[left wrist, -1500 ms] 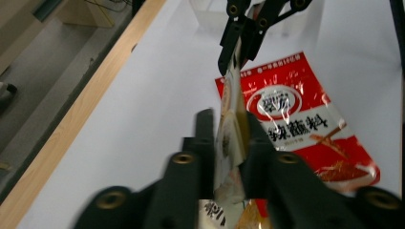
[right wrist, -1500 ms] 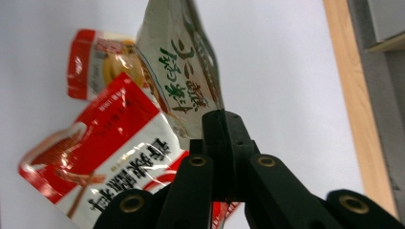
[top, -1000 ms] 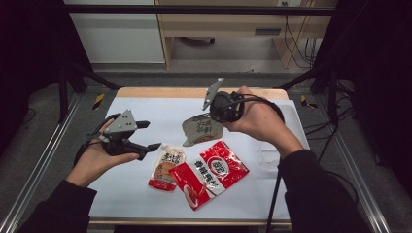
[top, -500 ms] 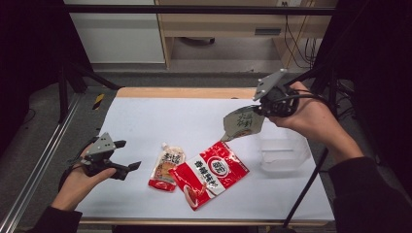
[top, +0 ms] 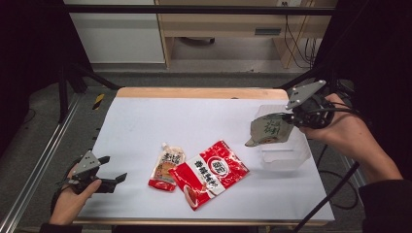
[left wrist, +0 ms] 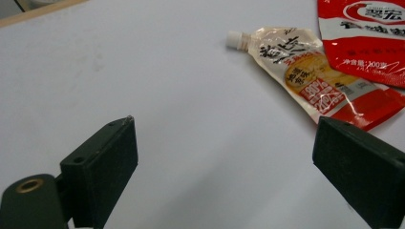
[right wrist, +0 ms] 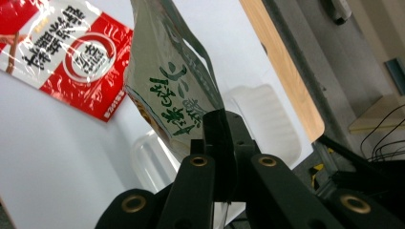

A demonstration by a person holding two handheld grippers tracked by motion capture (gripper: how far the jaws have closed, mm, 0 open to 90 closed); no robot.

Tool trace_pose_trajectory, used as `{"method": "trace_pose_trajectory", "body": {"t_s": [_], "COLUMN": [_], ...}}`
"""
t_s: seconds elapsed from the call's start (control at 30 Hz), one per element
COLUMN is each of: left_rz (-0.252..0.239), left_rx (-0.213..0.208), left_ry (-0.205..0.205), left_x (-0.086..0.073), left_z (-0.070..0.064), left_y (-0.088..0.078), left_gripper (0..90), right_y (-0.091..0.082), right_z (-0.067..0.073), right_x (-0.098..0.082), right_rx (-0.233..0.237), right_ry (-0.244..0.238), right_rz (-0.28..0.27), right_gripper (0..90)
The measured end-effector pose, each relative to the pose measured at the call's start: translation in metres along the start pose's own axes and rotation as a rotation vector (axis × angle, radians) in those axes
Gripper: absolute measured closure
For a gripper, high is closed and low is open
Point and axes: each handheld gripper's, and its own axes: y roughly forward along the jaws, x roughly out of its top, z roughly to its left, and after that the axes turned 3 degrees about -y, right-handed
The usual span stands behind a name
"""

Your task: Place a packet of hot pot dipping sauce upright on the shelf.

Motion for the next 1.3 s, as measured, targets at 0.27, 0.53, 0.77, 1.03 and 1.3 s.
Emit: {"method": "trace_pose_trajectory", "body": {"t_s": [0.27,0.53,0.77,1.03,1.3], "left_rz": [0.033,0.052,0.046,0.049,0.053], "left_rx": [0.025,0.033,0.034,0.030,0.028], "left_ry": [0.018,0.019,0.015,0.024,0.026], "left_x": [-0.004,-0.006,-0.006,-0.005,-0.005], "left_z": [-0.005,-0.005,-0.003,-0.004,-0.004], "left_y": [0.003,0.005,0.004,0.005,0.005], "left_gripper": [8.0,8.0,8.0,8.0,8.0], "right_y": [0.007,0.001,0.004,0.012,0.020], "right_z": [-0.001,-0.003,-0.001,0.001,0.002], "right_x": [-0.035,-0.057,-0.064,-0.067,-0.072], "right_rx": [0.011,0.010,0.038,0.073,0.092], "right_ry": [0.040,0.069,0.066,0.068,0.078], "right_rz": [0.027,0.025,0.046,0.061,0.056], "right_gripper": [90.0,90.0,90.0,90.0,90.0]}}
